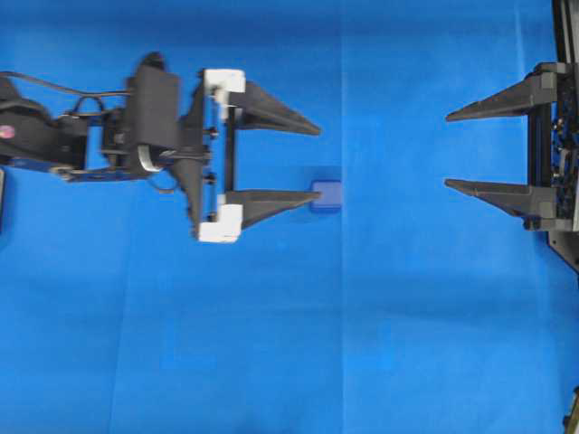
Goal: Handover the blue block to the right arm after grasping it with the left arm, then place it in the designated position.
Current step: 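Move the open left gripper over the blue cube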
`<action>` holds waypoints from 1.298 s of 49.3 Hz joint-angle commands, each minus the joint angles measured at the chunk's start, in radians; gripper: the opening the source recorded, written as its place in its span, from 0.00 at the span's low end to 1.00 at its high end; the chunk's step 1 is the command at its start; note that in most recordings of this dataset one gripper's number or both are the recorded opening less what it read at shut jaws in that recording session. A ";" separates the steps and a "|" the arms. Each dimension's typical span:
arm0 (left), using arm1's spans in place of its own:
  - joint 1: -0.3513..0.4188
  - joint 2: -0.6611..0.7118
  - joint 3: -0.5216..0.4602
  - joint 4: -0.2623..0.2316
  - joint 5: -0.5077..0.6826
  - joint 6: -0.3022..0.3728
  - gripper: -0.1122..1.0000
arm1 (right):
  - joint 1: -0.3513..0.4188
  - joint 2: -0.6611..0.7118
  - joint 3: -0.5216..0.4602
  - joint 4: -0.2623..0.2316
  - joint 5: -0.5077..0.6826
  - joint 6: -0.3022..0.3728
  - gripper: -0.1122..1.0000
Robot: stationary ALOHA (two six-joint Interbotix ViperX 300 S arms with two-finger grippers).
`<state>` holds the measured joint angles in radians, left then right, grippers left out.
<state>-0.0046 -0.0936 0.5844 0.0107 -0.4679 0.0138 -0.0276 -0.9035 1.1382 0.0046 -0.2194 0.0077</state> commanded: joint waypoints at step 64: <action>0.017 0.207 -0.512 0.011 1.046 0.014 0.92 | -0.002 0.020 -0.017 0.005 -0.012 0.000 0.97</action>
<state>0.0138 0.1258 0.1150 0.0153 0.5461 0.0230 -0.0276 -0.8897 1.1382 0.0061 -0.2255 0.0077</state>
